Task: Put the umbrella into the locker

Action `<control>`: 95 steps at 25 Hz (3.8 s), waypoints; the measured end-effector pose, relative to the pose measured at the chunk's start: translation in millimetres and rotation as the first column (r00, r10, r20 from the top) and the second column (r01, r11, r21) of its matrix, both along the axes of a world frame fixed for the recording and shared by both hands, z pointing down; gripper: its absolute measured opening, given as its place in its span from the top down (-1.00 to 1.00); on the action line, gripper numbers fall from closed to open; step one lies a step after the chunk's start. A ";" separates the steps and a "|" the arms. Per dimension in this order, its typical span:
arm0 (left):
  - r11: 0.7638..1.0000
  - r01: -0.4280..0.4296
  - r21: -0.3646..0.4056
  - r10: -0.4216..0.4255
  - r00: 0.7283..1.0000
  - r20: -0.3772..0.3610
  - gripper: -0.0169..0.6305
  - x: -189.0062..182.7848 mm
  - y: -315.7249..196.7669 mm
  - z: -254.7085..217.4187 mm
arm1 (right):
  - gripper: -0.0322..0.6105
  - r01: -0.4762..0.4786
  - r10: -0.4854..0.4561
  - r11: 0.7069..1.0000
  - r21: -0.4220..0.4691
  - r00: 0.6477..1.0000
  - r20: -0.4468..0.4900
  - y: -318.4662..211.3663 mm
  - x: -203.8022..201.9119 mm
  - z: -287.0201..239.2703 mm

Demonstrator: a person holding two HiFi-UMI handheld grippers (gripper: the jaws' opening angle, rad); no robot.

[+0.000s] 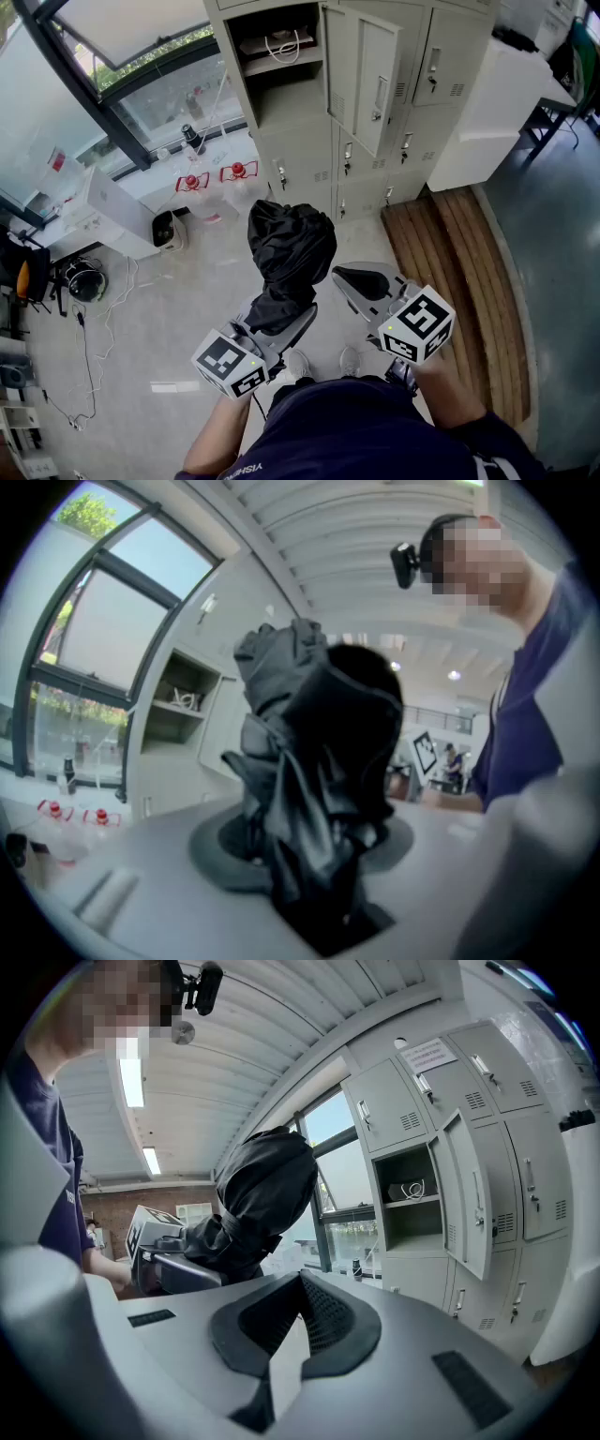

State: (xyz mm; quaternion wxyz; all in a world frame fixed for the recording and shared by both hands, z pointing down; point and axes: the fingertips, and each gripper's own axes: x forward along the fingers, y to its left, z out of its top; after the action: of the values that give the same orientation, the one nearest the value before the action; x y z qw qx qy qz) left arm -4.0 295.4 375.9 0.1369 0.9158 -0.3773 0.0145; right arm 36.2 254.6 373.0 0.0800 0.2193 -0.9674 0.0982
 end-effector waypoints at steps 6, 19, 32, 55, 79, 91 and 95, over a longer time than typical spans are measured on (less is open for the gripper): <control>1.000 0.012 -0.014 -0.013 1.000 -0.023 0.34 10.1 -4.9 5.9 | 0.88 0.004 -0.004 1.000 -0.015 1.000 -0.004 -3.9 12.1 6.9; 0.997 0.081 -0.010 -0.081 0.997 -0.019 0.34 52.8 -22.7 5.8 | 0.88 -0.038 0.041 0.997 -0.062 0.998 0.043 -40.0 80.9 9.2; 0.989 0.123 -0.076 -0.125 0.992 -0.022 0.34 33.0 -62.6 26.6 | 0.88 -0.058 0.059 0.992 -0.109 0.998 0.011 -88.4 83.9 35.6; 0.993 0.009 -0.115 -0.022 0.993 -0.113 0.34 -103.2 -247.1 42.3 | 0.88 -0.155 0.148 0.981 -0.119 0.987 -0.063 -248.7 -56.0 36.2; 0.978 0.043 -0.205 -0.048 0.999 -0.019 0.34 -123.9 -371.1 70.9 | 0.88 -0.157 0.157 0.985 -0.072 0.988 -0.010 -354.9 -95.7 22.0; 0.899 0.167 -0.406 -0.159 0.986 0.052 0.34 -90.8 -485.6 110.7 | 0.88 0.126 -0.126 0.991 -0.042 0.992 -0.016 -367.7 -92.6 37.5; 0.868 0.200 -0.455 -0.203 0.978 0.041 0.34 -87.7 -520.4 121.5 | 0.88 0.206 -0.206 0.978 -0.038 0.978 -0.012 -366.7 -90.0 41.7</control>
State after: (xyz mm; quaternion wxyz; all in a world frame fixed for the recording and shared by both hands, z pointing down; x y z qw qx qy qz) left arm -91.7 -225.0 497.4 0.3505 0.8136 -0.4560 0.0849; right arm -53.9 -112.1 414.7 0.1012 0.1171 -0.9823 0.1052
